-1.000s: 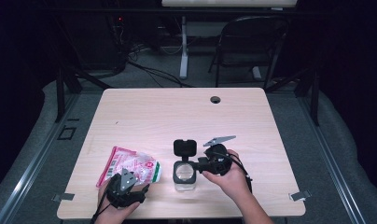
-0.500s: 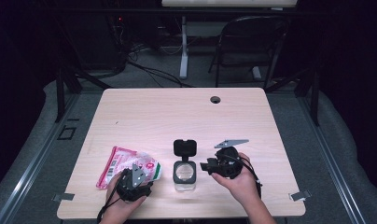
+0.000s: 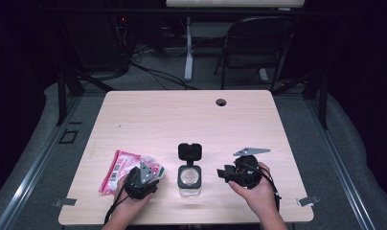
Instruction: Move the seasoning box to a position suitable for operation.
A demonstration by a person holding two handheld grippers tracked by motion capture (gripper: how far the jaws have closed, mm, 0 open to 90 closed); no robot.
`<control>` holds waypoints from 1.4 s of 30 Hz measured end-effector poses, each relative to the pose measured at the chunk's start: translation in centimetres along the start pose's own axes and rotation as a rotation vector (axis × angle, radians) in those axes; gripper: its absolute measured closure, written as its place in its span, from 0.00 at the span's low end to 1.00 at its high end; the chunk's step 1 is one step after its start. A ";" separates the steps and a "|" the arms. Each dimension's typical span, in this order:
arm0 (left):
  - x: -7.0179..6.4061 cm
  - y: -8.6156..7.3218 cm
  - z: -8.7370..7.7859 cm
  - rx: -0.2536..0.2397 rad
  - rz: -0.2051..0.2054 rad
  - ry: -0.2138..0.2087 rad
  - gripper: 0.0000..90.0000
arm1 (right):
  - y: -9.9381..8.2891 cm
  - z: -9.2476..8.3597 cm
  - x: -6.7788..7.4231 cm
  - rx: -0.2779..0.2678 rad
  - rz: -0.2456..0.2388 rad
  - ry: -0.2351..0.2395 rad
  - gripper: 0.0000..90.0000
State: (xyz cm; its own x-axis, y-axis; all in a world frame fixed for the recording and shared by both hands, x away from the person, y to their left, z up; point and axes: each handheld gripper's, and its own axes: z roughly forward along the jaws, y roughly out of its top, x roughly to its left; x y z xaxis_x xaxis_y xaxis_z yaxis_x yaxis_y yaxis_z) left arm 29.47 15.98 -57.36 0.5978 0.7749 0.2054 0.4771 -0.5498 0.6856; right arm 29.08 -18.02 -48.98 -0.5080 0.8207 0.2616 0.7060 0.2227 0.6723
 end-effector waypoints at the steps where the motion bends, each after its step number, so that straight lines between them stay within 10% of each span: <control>1: 0.1 0.0 0.1 -0.001 -0.005 0.001 0.61 | -0.1 -0.1 -0.1 -0.004 0.001 -0.006 0.69; 20: 2.4 -0.1 0.3 -0.009 -0.097 -0.057 0.93 | -0.4 -0.3 -0.5 -0.014 0.011 -0.014 0.68; 42: 3.9 -0.1 -1.3 -0.087 -0.157 -0.101 1.00 | -0.4 -0.2 -0.7 -0.013 0.014 -0.015 0.69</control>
State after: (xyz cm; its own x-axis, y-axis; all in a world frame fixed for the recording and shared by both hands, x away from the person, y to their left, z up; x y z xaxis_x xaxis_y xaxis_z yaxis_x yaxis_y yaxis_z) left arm 30.93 19.49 -55.74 0.5840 0.8114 0.0236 0.5143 -0.3923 0.7626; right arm 29.00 -18.77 -49.32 -0.4905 0.8316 0.2603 0.7065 0.2047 0.6774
